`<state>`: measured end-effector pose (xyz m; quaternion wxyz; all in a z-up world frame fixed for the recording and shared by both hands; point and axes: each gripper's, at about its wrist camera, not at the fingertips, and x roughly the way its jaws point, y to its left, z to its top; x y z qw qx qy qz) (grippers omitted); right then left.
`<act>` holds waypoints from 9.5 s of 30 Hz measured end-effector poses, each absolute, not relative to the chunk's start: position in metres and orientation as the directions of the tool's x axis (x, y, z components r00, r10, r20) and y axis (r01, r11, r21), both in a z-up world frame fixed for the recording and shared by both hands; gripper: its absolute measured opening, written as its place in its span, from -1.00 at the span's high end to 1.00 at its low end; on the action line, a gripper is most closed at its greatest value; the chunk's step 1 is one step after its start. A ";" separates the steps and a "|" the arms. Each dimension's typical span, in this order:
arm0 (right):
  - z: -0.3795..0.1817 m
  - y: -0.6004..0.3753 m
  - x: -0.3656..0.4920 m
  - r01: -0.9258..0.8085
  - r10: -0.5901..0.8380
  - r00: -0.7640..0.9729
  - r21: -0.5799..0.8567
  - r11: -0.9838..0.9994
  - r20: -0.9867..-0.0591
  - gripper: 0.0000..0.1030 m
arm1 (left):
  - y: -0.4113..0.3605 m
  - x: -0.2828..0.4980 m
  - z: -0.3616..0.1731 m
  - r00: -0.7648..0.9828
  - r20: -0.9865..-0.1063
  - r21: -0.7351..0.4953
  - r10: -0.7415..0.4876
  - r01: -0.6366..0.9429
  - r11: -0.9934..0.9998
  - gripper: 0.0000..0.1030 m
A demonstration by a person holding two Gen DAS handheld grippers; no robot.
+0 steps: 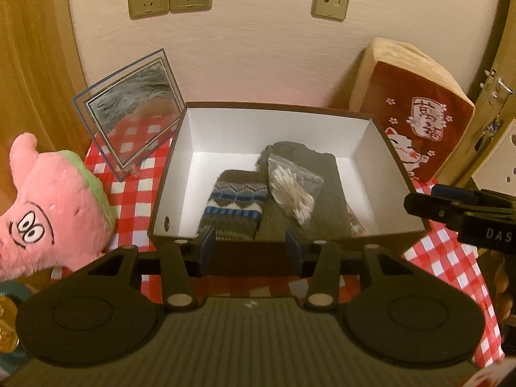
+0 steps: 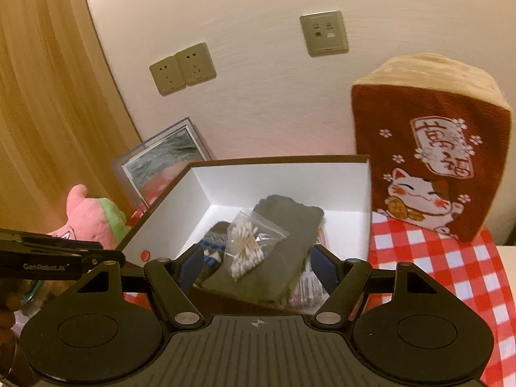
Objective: Organize soft objects
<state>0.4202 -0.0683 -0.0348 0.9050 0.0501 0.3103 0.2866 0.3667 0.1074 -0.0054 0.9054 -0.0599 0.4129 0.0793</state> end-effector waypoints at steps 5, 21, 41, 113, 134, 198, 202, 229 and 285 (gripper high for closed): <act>-0.033 -0.083 0.402 -0.469 0.543 0.652 0.280 0.837 -0.530 -0.41 | 0.102 0.348 -0.002 0.648 -0.757 -0.053 0.086 -0.192 0.980 0.12; -0.038 -0.139 0.330 -0.393 0.484 0.679 0.282 0.875 -0.552 -0.41 | 0.093 0.272 -0.009 0.623 -0.778 -0.059 0.086 -0.209 0.976 0.07; -0.120 -0.119 0.253 -0.506 0.460 0.501 0.184 0.843 -0.733 -0.41 | 0.080 0.204 -0.065 0.484 -0.872 -0.067 0.069 -0.258 0.964 0.07; -0.126 -0.205 0.271 -0.216 0.278 0.628 0.180 0.960 -0.727 -0.24 | 0.038 0.217 -0.106 0.441 -0.897 -0.080 0.005 -0.174 0.982 0.07; -0.184 -0.132 0.296 -0.455 0.253 0.541 -0.026 0.890 -0.802 -0.77 | 0.035 0.246 -0.119 0.413 -0.911 -0.088 -0.008 -0.174 0.981 0.07; -0.164 -0.221 0.396 -0.310 0.260 0.639 0.067 0.948 -0.724 -0.52 | -0.108 0.432 -0.172 0.417 -0.906 -0.013 -0.074 0.149 0.989 0.40; -0.173 -0.223 0.404 -0.290 0.261 0.614 0.095 0.952 -0.745 -0.51 | -0.107 0.435 -0.172 0.410 -0.909 -0.015 -0.072 0.141 0.990 0.40; -0.129 -0.237 0.365 -0.391 0.383 0.644 0.145 0.909 -0.662 0.58 | -0.112 0.399 -0.127 0.489 -0.871 -0.008 -0.039 0.066 0.998 0.47; -0.006 -0.062 0.426 -0.577 0.547 0.679 0.105 0.810 -0.489 0.58 | 0.112 0.400 0.009 0.664 -0.720 0.084 0.199 -0.201 0.976 0.47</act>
